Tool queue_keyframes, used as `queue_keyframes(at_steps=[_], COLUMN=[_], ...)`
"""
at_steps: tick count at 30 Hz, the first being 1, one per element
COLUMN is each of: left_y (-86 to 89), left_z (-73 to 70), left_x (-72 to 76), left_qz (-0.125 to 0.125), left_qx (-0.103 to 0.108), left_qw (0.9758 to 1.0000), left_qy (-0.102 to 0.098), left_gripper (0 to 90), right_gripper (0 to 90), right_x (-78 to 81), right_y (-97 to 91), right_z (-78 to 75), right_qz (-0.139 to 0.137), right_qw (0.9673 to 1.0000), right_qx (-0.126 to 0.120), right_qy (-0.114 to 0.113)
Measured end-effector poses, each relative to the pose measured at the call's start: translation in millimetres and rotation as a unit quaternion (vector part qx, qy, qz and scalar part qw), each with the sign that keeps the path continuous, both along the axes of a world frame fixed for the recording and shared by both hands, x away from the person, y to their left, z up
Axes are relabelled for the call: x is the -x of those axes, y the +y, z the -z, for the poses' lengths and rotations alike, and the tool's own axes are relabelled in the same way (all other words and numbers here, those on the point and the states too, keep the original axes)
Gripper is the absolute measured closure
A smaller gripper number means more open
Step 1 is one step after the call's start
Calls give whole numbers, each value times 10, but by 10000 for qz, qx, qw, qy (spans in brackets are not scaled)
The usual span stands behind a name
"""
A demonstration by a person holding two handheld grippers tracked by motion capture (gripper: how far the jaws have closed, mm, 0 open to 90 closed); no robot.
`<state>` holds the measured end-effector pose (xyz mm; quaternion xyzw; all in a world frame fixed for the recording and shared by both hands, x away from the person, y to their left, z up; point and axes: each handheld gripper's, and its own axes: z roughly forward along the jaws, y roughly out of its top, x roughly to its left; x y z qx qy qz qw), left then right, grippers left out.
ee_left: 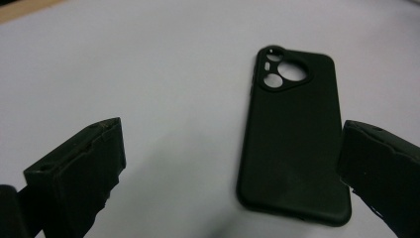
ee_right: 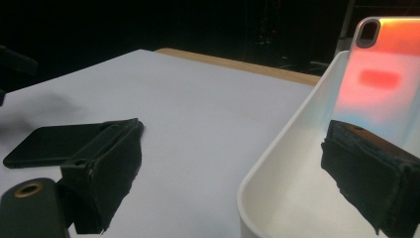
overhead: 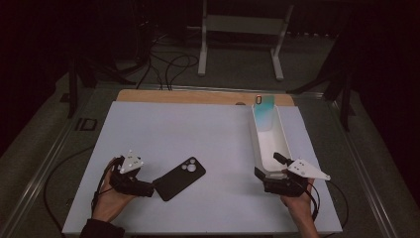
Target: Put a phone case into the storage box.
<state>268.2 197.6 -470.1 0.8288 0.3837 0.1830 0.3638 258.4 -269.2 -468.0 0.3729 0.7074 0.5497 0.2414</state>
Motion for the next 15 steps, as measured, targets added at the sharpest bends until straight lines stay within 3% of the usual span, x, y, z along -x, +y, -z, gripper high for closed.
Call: queue_keyframes(at_steps=[9, 15], left_y=[-194, -275], left_z=[121, 168], left_x=[-92, -131], left_qz=[286, 303], left_qx=[-237, -321], left_qw=[9985, 9973], left_qy=[411, 584], left_gripper=[0, 0], right_gripper=[88, 88], right_x=[-1, 1], right_y=[1, -1], right_z=[8, 6], right_qz=[13, 25], right_qw=[10000, 10000], right_qx=[37, 43], right_qy=[35, 27])
